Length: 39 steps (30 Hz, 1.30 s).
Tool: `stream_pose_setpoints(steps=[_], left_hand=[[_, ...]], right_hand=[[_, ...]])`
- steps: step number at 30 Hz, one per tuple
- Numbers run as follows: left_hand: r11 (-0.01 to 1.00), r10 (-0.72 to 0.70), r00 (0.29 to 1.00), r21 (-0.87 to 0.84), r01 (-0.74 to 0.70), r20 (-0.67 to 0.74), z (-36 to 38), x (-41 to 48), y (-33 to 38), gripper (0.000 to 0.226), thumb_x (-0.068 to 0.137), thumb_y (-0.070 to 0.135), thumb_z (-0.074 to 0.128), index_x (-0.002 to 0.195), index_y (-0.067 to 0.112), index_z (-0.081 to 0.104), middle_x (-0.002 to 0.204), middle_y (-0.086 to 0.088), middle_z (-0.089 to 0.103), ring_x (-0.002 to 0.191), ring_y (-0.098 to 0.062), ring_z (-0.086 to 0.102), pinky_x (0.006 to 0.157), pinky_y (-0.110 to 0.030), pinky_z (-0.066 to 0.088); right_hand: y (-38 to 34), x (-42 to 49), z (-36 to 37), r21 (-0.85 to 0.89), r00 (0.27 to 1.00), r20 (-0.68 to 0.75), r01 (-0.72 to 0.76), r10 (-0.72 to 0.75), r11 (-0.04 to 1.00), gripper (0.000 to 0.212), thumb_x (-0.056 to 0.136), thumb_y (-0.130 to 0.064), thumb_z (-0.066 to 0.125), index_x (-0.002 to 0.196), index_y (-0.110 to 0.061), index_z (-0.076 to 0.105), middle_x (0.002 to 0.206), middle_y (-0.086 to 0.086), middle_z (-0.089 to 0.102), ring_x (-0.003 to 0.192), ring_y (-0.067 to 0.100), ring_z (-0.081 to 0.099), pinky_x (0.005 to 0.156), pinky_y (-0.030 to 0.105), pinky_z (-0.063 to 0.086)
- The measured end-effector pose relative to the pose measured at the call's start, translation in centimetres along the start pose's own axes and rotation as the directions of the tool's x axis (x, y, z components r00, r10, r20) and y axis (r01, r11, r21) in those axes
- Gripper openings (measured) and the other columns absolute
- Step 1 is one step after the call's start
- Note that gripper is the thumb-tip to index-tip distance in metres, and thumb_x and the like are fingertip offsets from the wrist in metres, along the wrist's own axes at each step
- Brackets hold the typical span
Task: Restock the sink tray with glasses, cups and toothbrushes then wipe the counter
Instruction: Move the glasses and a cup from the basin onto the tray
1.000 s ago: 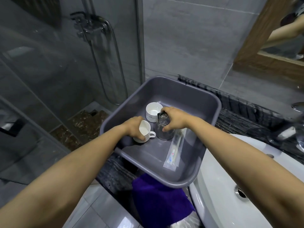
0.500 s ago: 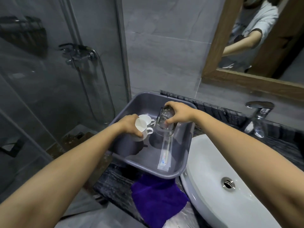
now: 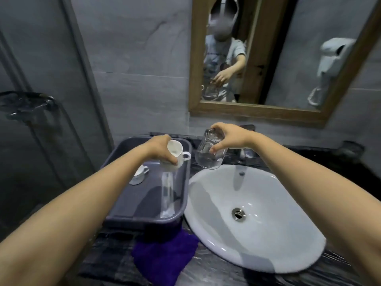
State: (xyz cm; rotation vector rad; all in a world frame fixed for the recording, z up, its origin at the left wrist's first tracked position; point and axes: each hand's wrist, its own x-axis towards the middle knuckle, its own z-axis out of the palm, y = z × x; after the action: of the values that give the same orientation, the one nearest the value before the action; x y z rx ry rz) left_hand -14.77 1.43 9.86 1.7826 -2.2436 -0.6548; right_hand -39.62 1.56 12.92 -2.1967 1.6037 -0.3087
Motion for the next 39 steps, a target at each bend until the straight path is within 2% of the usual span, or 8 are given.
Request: stream_pose_setpoints(steps=[4, 9, 14, 20, 22, 25, 29, 39], left_hand=[[0.997, 0.071, 0.997, 0.003, -0.071, 0.036, 2.0, 1.3, 5.0, 0.064, 0.056, 0.034, 0.079, 0.109, 0.016, 0.048, 0.1, -0.001, 0.055, 0.089, -0.022, 0.052, 0.068, -0.029, 0.039], [0.986, 0.168, 0.981, 0.001, -0.169, 0.1, 5.5, 3.8, 12.0, 0.07, 0.055, 0.035, 0.08, 0.114, 0.016, 0.047, 0.102, 0.0, 0.054, 0.093, -0.022, 0.052, 0.072, -0.03, 0.041], [0.968, 0.247, 0.957, 0.012, -0.252, 0.153, 10.0, 6.5, 19.5, 0.063, 0.056, 0.038, 0.078, 0.107, 0.018, 0.047, 0.1, 0.0, 0.054, 0.09, -0.022, 0.052, 0.069, -0.029, 0.04], [0.953, 0.292, 0.938, 0.026, -0.302, 0.188, 15.9, 9.8, 28.2, 0.073, 0.044, 0.053, 0.071, 0.104, 0.018, 0.05, 0.096, 0.001, 0.056, 0.087, -0.022, 0.053, 0.063, -0.027, 0.042], [0.951, 0.298, 0.933, 0.025, -0.309, 0.2, 17.8, 10.8, 30.4, 0.066, 0.047, 0.052, 0.072, 0.1, 0.019, 0.048, 0.097, 0.0, 0.057, 0.086, -0.022, 0.053, 0.063, -0.027, 0.041], [0.952, 0.294, 0.93, 0.014, -0.304, 0.22, 20.4, 12.2, 32.7, 0.061, 0.053, 0.048, 0.074, 0.101, 0.019, 0.049, 0.1, -0.001, 0.06, 0.087, -0.021, 0.054, 0.068, -0.028, 0.041], [0.957, 0.284, 0.929, -0.004, -0.292, 0.237, 22.8, 13.4, 34.9, 0.075, 0.042, 0.055, 0.068, 0.105, 0.019, 0.049, 0.098, 0.001, 0.056, 0.089, -0.021, 0.053, 0.068, -0.027, 0.041], [0.956, 0.278, 0.917, 0.01, -0.293, 0.286, 26.0, 17.5, 37.1, 0.077, 0.056, 0.048, 0.076, 0.119, 0.016, 0.044, 0.104, 0.001, 0.051, 0.092, -0.02, 0.049, 0.071, -0.028, 0.041]], right_hand=[[3.9, -4.2, -2.6, 0.009, 0.995, -0.035, -0.089, 0.089, 0.996, 0.083, 0.072, -0.036, 0.078, 0.14, -0.016, 0.036, 0.138, 0.004, 0.047, 0.111, 0.013, 0.045, 0.09, 0.025, 0.034], [9.7, -9.1, -5.3, 0.014, 0.979, -0.074, -0.19, 0.191, 0.982, 0.078, 0.073, -0.037, 0.077, 0.138, -0.017, 0.037, 0.138, 0.005, 0.047, 0.122, 0.022, 0.047, 0.094, 0.028, 0.038], [16.7, -13.6, -8.0, 0.033, 0.954, -0.072, -0.29, 0.292, 0.957, 0.081, 0.073, -0.038, 0.076, 0.14, -0.017, 0.035, 0.141, 0.004, 0.044, 0.127, 0.023, 0.045, 0.099, 0.032, 0.038], [25.5, -17.7, -9.8, 0.028, 0.924, -0.076, -0.375, 0.376, 0.927, 0.081, 0.073, -0.037, 0.077, 0.139, -0.015, 0.036, 0.139, 0.006, 0.045, 0.124, 0.024, 0.047, 0.099, 0.034, 0.04], [28.3, -18.6, -9.7, 0.014, 0.918, -0.083, -0.389, 0.388, 0.921, 0.082, 0.071, -0.036, 0.079, 0.139, -0.014, 0.036, 0.14, 0.006, 0.045, 0.123, 0.023, 0.047, 0.1, 0.034, 0.041], [32.0, -19.8, -9.1, 0.036, 0.902, -0.084, -0.422, 0.423, 0.906, 0.087, 0.07, -0.036, 0.079, 0.141, -0.014, 0.034, 0.144, 0.007, 0.041, 0.128, 0.024, 0.044, 0.102, 0.033, 0.039], [36.3, -20.7, -8.9, 0.061, 0.868, -0.098, -0.483, 0.487, 0.873, 0.091, 0.069, -0.04, 0.078, 0.143, -0.014, 0.032, 0.147, 0.008, 0.039, 0.129, 0.026, 0.044, 0.101, 0.036, 0.041], [43.3, -20.7, -8.1, 0.199, 0.704, -0.276, -0.624, 0.655, 0.755, 0.098, 0.067, -0.032, 0.08, 0.145, -0.006, 0.027, 0.147, 0.014, 0.04, 0.132, 0.031, 0.042, 0.101, 0.037, 0.041]])
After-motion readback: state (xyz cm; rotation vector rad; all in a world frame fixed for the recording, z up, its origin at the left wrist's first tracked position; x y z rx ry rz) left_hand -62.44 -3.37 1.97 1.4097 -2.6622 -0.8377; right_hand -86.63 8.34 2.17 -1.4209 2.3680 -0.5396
